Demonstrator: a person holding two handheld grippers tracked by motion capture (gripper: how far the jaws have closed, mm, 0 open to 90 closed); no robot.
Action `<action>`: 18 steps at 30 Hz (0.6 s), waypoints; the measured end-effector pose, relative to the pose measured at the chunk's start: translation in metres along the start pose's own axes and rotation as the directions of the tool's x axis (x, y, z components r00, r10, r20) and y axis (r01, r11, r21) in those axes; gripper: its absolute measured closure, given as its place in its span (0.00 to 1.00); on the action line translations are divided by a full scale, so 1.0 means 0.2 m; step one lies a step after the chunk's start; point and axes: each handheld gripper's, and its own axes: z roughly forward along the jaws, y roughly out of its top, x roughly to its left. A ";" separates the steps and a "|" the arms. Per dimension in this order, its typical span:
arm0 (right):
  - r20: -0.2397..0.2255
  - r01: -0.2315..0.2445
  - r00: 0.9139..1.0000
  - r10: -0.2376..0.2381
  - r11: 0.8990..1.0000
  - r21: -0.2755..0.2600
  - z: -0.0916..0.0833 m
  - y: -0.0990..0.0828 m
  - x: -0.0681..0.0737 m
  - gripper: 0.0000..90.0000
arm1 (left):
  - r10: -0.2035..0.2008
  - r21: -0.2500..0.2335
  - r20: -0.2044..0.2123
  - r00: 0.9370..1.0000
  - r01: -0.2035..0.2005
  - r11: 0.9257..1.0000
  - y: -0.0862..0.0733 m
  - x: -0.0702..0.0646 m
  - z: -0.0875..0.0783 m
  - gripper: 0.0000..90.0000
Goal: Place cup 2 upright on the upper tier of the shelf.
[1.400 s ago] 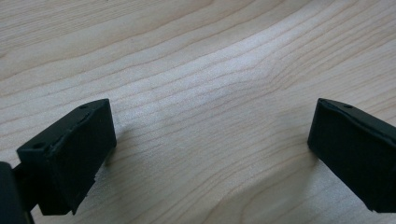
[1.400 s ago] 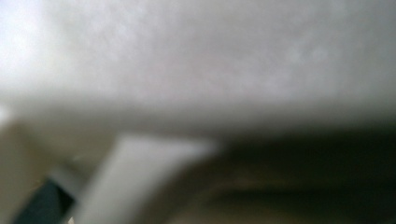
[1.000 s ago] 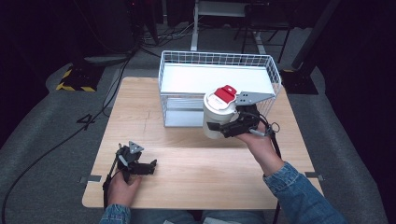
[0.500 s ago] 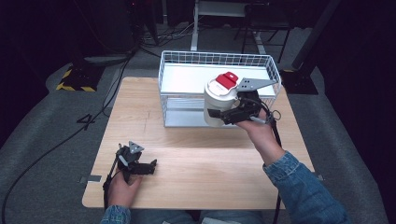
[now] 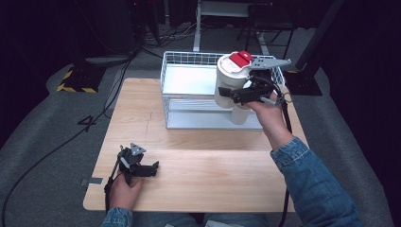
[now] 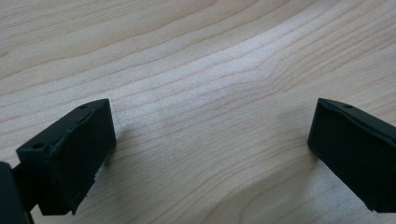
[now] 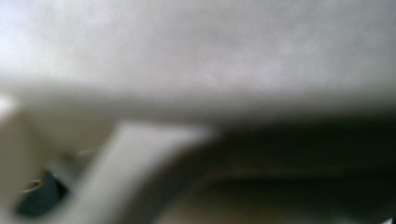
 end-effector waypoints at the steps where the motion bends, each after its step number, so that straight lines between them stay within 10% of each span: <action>1: 0.000 0.000 1.000 0.000 1.000 0.000 0.00 0.00 0.00 0.13 | 0.000 0.000 -0.001 1.000 0.000 1.000 0.00 0.00 0.00 0.02; 18: 0.154 -0.041 0.987 0.038 0.999 0.013 0.11 0.14 -0.19 0.13 | -0.001 -0.001 -0.001 1.000 0.001 1.000 0.00 0.00 0.00 0.02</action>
